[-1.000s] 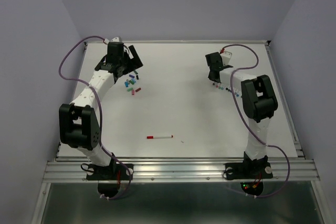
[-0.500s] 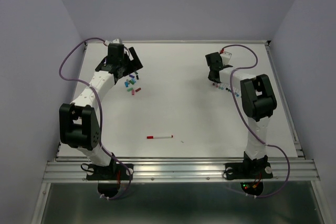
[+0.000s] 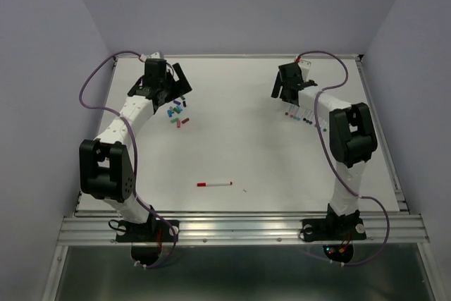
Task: Open the pen caps
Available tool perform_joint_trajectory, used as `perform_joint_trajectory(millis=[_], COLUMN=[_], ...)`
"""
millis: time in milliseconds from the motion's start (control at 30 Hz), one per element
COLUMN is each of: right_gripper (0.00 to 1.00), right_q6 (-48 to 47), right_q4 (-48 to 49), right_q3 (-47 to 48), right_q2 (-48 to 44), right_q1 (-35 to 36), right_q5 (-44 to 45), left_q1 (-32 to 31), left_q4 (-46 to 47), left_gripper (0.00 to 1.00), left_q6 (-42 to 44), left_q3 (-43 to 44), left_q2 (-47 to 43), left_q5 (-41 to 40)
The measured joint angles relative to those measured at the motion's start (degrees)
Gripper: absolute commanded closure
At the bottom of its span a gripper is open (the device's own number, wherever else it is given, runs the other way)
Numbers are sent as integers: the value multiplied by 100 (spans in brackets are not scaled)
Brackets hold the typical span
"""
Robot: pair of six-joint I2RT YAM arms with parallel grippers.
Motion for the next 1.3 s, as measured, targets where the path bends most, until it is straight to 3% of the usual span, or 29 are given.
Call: perform_joint_trajectory(millis=[167, 367, 467, 667, 1000, 1300], right_gripper=[0, 0, 0, 0, 0, 8], right_q6=[-684, -1613, -2100, -3165, -4107, -4323], right_q4=[278, 1029, 1117, 1032, 750, 538], right_q3=[-295, -1812, -2243, -2813, -2638, -2214], right_q2=[-800, -2507, -2946, -3082, -2035, -1399], right_q1=[-4, 142, 748, 2850, 4111, 4387], right_q5=[-809, -3235, -3952, -5147, -5051, -4330], left_q1=[0, 0, 0, 0, 0, 0], left_q4=[2, 26, 39, 44, 42, 42], left_gripper=[1, 1, 1, 1, 1, 1], left_q6=[-24, -76, -87, -127, -166, -168], left_q3=[-72, -151, -247, -393, -540, -625], left_q2=[-81, -190, -254, -352, -468, -579], left_q5=[7, 4, 4, -11, -42, -52])
